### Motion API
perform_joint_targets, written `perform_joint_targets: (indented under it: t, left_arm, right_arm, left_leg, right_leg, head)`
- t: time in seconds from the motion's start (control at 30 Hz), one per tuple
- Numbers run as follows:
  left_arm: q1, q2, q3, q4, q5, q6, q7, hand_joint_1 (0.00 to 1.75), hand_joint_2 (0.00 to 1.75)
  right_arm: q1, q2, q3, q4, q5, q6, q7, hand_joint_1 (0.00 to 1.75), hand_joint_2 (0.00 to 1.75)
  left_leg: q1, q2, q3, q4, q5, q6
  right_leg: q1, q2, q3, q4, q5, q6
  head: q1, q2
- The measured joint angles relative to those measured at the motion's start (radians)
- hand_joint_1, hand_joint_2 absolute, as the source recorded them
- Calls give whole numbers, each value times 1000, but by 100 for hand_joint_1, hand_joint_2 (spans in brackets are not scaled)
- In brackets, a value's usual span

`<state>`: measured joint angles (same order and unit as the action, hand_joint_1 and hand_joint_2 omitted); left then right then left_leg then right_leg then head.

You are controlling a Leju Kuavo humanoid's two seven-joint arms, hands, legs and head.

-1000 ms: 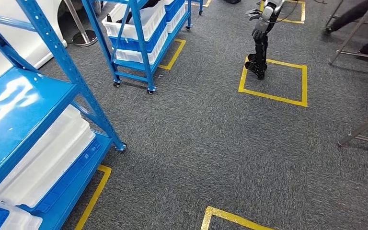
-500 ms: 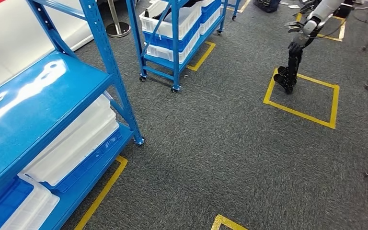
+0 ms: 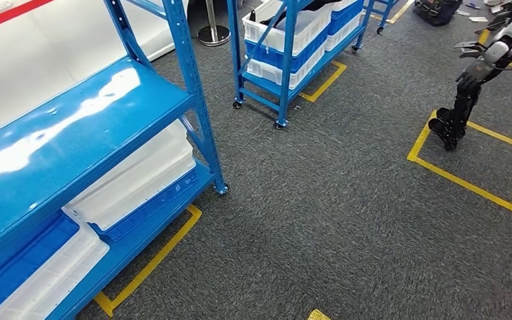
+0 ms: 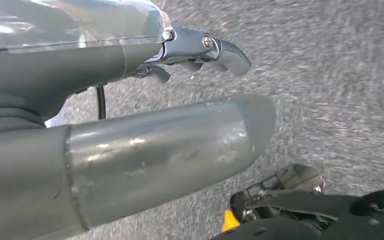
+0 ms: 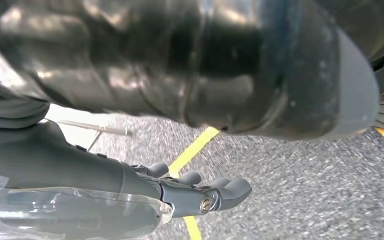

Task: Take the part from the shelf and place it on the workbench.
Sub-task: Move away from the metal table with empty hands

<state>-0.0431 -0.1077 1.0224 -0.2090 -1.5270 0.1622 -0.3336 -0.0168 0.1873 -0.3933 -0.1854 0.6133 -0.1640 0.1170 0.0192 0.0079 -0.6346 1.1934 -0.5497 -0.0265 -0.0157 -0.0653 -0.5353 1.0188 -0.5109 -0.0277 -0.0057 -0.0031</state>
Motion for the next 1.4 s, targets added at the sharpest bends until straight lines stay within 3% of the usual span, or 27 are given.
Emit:
perform_joint_targets:
  t: [0.07,0.1,0.13,0.2,0.23,0.3,0.33,0.4,0.43,0.47,0.5,0.57,0.63,0.7,0.73,0.8,0.87,0.93,0.97,1.0,1.1,1.17,1.2,1.23,1.3,1.37,1.4]
  left_arm:
    - [-2,0,0,0,0,0,0,0,0]
    - [-3,0,0,0,0,0,0,0,0]
    - [-3,0,-1,0,0,0,-1,0,0]
    - [0,0,-1,0,0,1,-1,0,0]
    - [1,-1,-1,0,0,1,0,0,0]
    - [0,-1,-3,0,0,1,0,0,0]
    - [-2,-2,-4,0,0,2,1,0,0]
    - [-4,-2,-7,0,0,3,3,0,0]
    - [-3,-2,-7,0,0,4,4,0,0]
    - [-3,-2,-8,0,0,4,6,0,0]
    - [-3,-2,-8,0,0,4,7,0,0]
    - [-3,-4,-9,0,0,5,8,0,0]
    - [-4,-6,-10,0,0,6,8,0,0]
    - [-2,-6,-10,0,0,6,9,0,0]
    - [0,-6,-10,0,-1,6,9,0,0]
    - [-1,-6,-11,0,-2,5,9,0,0]
    - [-6,-6,-11,0,-3,5,9,0,0]
    - [-7,-6,-11,0,-3,5,9,0,0]
    - [-6,-6,-11,0,-3,5,9,0,0]
    - [-4,-6,-11,0,-3,5,9,0,0]
    - [-7,-5,-12,0,-5,5,9,0,0]
    - [-9,-5,-13,0,-7,5,9,0,0]
    - [-8,-5,-14,0,-9,5,8,0,0]
    - [-5,-5,-14,0,-11,5,8,0,0]
    - [-3,-6,-15,0,-15,4,7,0,0]
    - [-7,-6,-15,0,-16,4,6,0,0]
    - [-8,-6,-15,0,-16,4,6,0,0]
  right_arm:
    - [0,0,0,0,0,0,0,0,0]
    - [-1,0,0,0,0,0,-1,0,0]
    - [-2,0,0,0,0,0,-1,0,0]
    - [-7,0,0,0,0,0,-1,0,0]
    - [-8,-1,0,0,0,0,-2,0,0]
    - [-7,-2,0,0,0,2,-3,0,0]
    - [-5,-3,0,0,0,4,-3,0,0]
    - [-2,-6,0,0,1,9,-4,0,0]
    - [-1,-7,0,0,2,11,-4,0,0]
    - [-1,-8,0,0,2,12,-4,0,0]
    - [0,-9,0,0,3,13,-4,0,0]
    - [4,-12,0,0,3,15,-5,0,0]
    - [4,-14,0,0,4,16,-5,0,0]
    - [0,-16,0,0,6,18,-5,0,0]
    - [-2,-16,0,0,8,18,-5,0,0]
    - [-1,-18,0,0,12,20,-6,0,0]
    - [3,-18,0,0,15,23,-6,0,0]
    - [5,-19,0,0,17,24,-6,0,0]
    - [4,-19,0,0,18,24,-6,0,0]
    - [4,-19,0,0,18,25,-6,0,0]
    - [3,-19,0,0,19,28,-7,0,0]
    - [2,-19,0,0,20,29,-7,0,0]
    - [-1,-19,0,0,21,29,-7,0,0]
    - [-4,-20,0,0,21,29,-6,0,0]
    - [-5,-21,0,0,22,30,-6,0,0]
    - [-2,-23,0,0,23,30,-5,0,0]
    - [-1,-23,0,0,23,30,-5,0,0]
  left_leg:
    - [-5,40,68,-133,50,9]
    - [-8,53,86,-170,59,15]
    - [-11,56,90,-183,59,20]
    - [-11,35,91,-187,64,29]
    - [-8,25,94,-192,67,35]
    - [-3,5,98,-200,75,47]
    - [-3,-4,96,-201,77,51]
    - [-4,-27,93,-200,79,54]
    - [-5,-40,93,-199,79,54]
    - [-5,-54,94,-197,78,54]
    - [-5,-69,96,-196,77,53]
    - [-6,-95,94,-189,73,47]
    - [-7,-114,86,-183,71,35]
    - [-6,-133,80,-186,73,21]
    - [-5,-128,77,-182,71,16]
    - [-6,-85,53,-129,35,7]
    - [-6,-33,-7,-5,-31,1]
    - [-5,-17,-51,88,-62,-4]
    - [-4,-13,-48,86,-50,-5]
    - [-4,-8,-26,46,-22,-5]
    - [-10,44,73,-141,57,9]
    - [-17,55,89,-183,62,23]
    - [-17,44,88,-184,64,31]
    - [-14,34,90,-189,68,38]
    - [-9,14,97,-200,76,52]
    - [-8,-6,96,-202,82,61]
    - [-9,-18,95,-202,82,63]
  right_leg:
    - [3,-21,6,3,-7,8]
    - [6,-30,8,4,-10,13]
    - [8,-38,11,4,-11,18]
    - [8,-48,18,1,-14,28]
    - [6,-36,19,6,-20,34]
    - [2,15,-6,68,-63,43]
    - [1,41,-35,130,-97,46]
    - [0,59,-100,254,-143,49]
    - [0,61,-116,279,-140,50]
    - [-1,63,-115,265,-115,50]
    - [-2,70,-95,213,-74,48]
    - [-6,108,-44,82,-8,42]
    - [-5,135,-22,23,8,35]
    - [-4,121,-21,18,9,24]
    - [-5,110,-18,13,11,18]
    - [-8,83,-13,2,15,3]
    - [-4,54,-11,0,14,-6]
    - [-2,25,-11,1,11,-7]
    - [-2,13,-10,2,10,-7]
    - [-2,1,-9,3,7,-5]
    - [4,-31,0,7,-2,7]
    - [9,-50,6,7,-5,18]
    - [10,-60,10,4,-6,23]
    - [8,-61,13,4,-9,29]
    - [5,-20,1,44,-42,37]
    - [2,39,-54,161,-107,41]
    - [1,53,-87,226,-133,42]
  head:
    - [0,0]
    - [0,0]
    - [1,0]
    - [1,0]
    - [1,0]
    - [1,0]
    - [1,0]
    - [1,0]
    - [1,0]
    - [1,0]
    - [1,0]
    - [1,0]
    - [1,0]
    - [1,0]
    - [1,0]
    - [-1,0]
    - [-3,0]
    - [-3,0]
    - [-3,0]
    - [-3,0]
    - [-3,0]
    - [-2,0]
    - [-2,0]
    - [-2,0]
    - [-2,0]
    - [-1,0]
    - [-1,0]
